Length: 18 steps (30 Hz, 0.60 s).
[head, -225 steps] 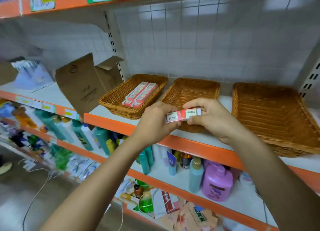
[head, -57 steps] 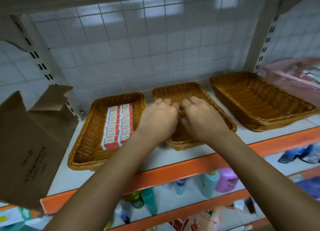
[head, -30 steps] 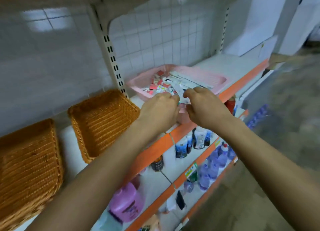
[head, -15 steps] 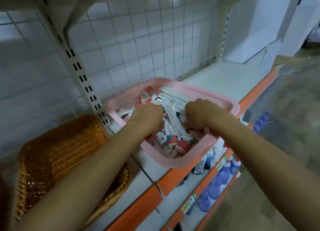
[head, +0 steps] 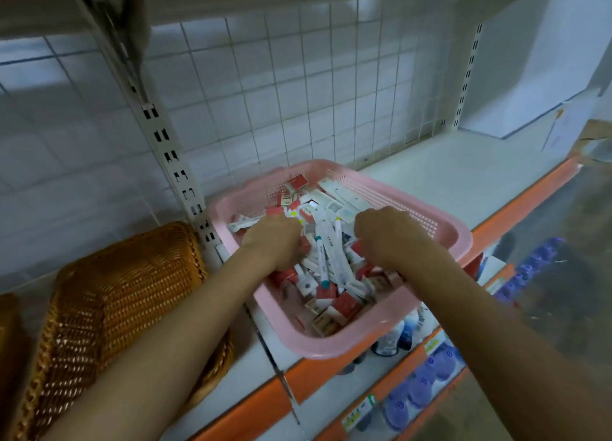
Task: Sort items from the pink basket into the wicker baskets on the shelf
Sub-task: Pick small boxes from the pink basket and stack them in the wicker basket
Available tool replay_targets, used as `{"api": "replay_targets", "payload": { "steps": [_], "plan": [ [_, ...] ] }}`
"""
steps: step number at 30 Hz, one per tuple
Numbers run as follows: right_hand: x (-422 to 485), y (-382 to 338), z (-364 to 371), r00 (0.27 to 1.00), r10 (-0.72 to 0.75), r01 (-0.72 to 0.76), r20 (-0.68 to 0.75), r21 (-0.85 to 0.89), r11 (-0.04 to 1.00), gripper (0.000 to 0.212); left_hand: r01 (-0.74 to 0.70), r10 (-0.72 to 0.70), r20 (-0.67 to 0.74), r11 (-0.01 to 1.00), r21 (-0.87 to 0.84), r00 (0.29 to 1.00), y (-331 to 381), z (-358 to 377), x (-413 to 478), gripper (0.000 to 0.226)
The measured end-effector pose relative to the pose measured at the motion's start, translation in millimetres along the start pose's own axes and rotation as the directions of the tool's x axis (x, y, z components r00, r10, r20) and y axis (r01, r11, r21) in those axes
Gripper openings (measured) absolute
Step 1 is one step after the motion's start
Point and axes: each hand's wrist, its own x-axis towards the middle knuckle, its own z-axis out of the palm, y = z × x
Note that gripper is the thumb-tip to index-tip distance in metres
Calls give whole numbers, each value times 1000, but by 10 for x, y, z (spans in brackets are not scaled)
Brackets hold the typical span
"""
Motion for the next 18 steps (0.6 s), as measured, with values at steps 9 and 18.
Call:
{"api": "replay_targets", "payload": {
  "steps": [9,18],
  "plan": [
    [-118,-52,-156,979,-97,175,-179,490,854,12,-11,-39,-246,980,-199,968,156,-169,-435,19],
    [-392,-258,-182,962,-165,272,-216,755,597,30,10,-151,-400,943,-332,904,106,-286,-1189,45]
  ]
}}
